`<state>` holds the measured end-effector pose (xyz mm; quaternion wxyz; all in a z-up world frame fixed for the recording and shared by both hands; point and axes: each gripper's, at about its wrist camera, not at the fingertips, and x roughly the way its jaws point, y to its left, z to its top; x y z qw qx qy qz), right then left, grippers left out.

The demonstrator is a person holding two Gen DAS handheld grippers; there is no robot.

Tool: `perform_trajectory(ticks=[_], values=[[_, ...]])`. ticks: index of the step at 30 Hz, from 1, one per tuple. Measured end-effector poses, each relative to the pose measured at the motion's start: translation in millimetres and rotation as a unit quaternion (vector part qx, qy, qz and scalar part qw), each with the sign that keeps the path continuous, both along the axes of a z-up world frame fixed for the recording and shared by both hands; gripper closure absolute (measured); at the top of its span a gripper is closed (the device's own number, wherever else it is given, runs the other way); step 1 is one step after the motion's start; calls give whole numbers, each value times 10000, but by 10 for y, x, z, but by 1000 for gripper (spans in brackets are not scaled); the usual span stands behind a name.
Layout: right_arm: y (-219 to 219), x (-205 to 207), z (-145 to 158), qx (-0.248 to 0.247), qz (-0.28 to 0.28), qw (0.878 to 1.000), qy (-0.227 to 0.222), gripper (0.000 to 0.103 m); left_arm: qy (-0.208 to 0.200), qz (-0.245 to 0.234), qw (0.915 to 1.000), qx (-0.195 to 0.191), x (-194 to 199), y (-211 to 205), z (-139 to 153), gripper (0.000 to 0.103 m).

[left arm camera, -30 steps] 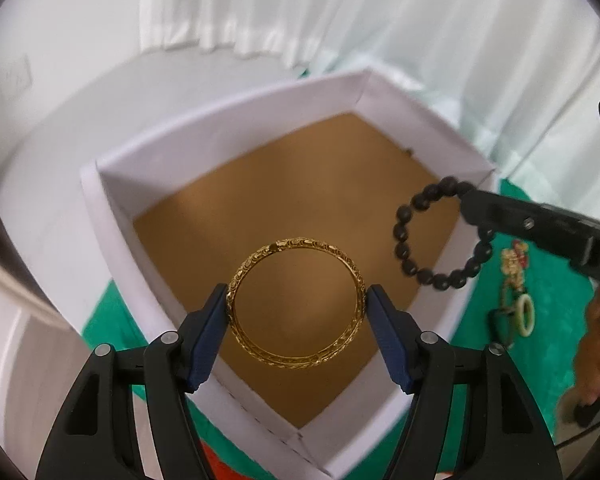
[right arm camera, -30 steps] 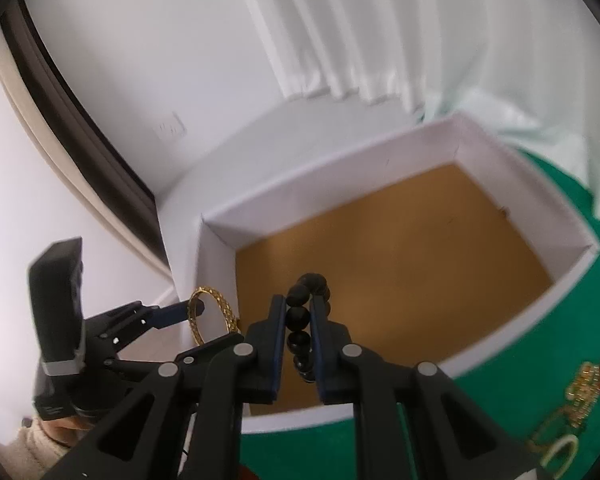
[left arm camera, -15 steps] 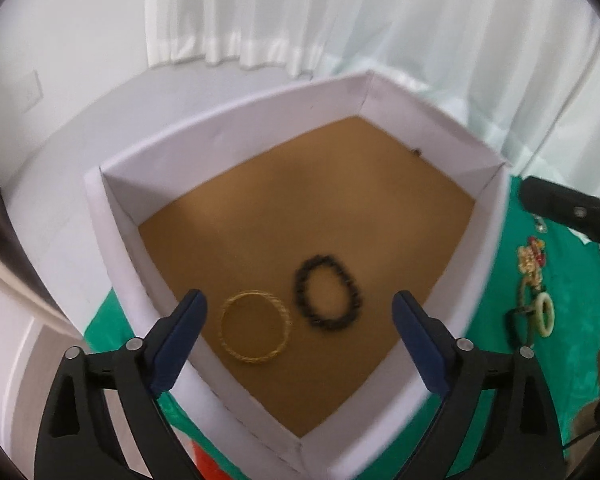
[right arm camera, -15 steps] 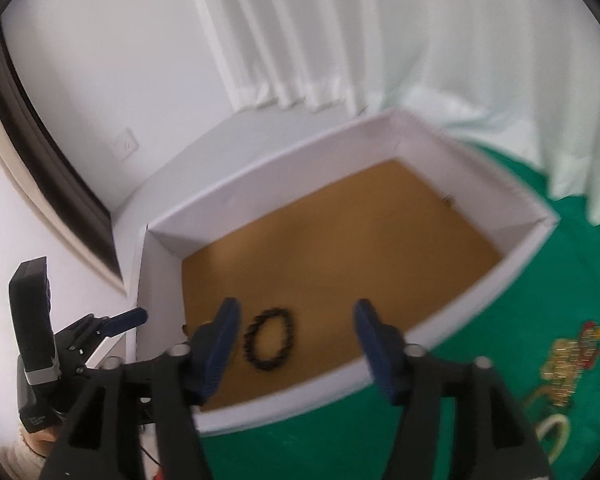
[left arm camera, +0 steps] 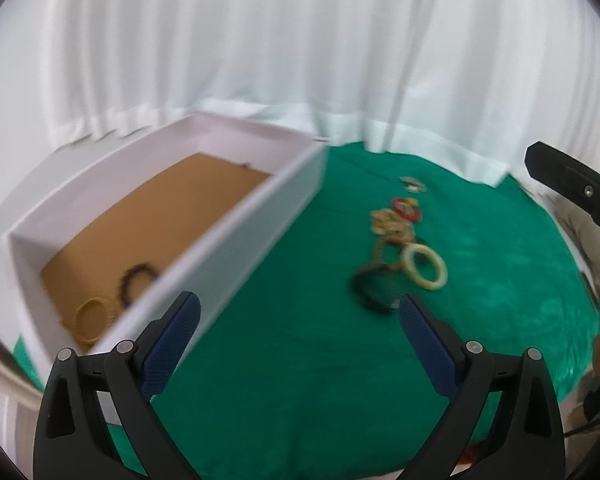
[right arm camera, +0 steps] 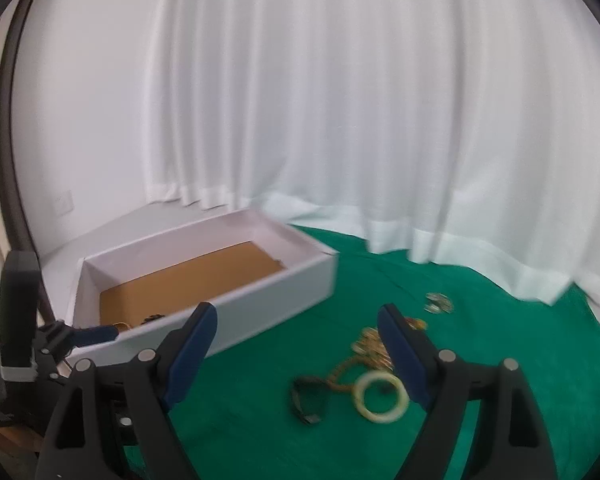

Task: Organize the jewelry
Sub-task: 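Withdraw both grippers from the box back toward the jewelry pile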

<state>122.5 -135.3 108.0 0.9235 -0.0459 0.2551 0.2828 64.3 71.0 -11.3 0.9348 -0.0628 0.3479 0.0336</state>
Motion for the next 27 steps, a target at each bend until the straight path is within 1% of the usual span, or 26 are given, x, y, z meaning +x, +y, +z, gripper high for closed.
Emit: perform_trajectory(ticks=[2,3,5,6,8,10,14,19,21,25,27], values=[[-264,-83,-83,-156,-372,9991,97,19,-25,-178,9996,215,4,-280,-12,3],[-326,-103,-129,-266,-481,9984,136,19,-17,-243,9994,264,-2,-374,-20,2],[-484,-148,-288,-581,-716,9953,303,19,94,-415,9984,359,16,-567,-56,1],[-560,-169,-380,-654,-769,9939,441,19,162,-490,9978,405,14,-641,-74,1],[-699,-212,-520,-617,-850,9921,682,19,289,-707,9958,512,9,-800,-131,1],[-817,-257,-653,-640,-966,9892,900,19,348,-765,9946,606,-9,-896,-181,0],[-973,-311,-851,-712,-1146,9843,1141,19,504,-966,9927,508,-54,-985,-242,0],[-1097,-339,-965,-698,-1151,9816,1352,19,545,-958,9913,726,-63,-1063,-277,0],[-1105,-334,-984,-728,-1151,9808,1398,19,594,-1002,9908,691,-60,-1081,-298,0],[-1118,-348,-977,-705,-1150,9811,1389,19,786,-1249,9872,612,-76,-1174,-344,0],[-1103,-345,-981,-746,-1130,9812,1378,18,815,-1266,9872,531,-87,-1185,-348,0]])
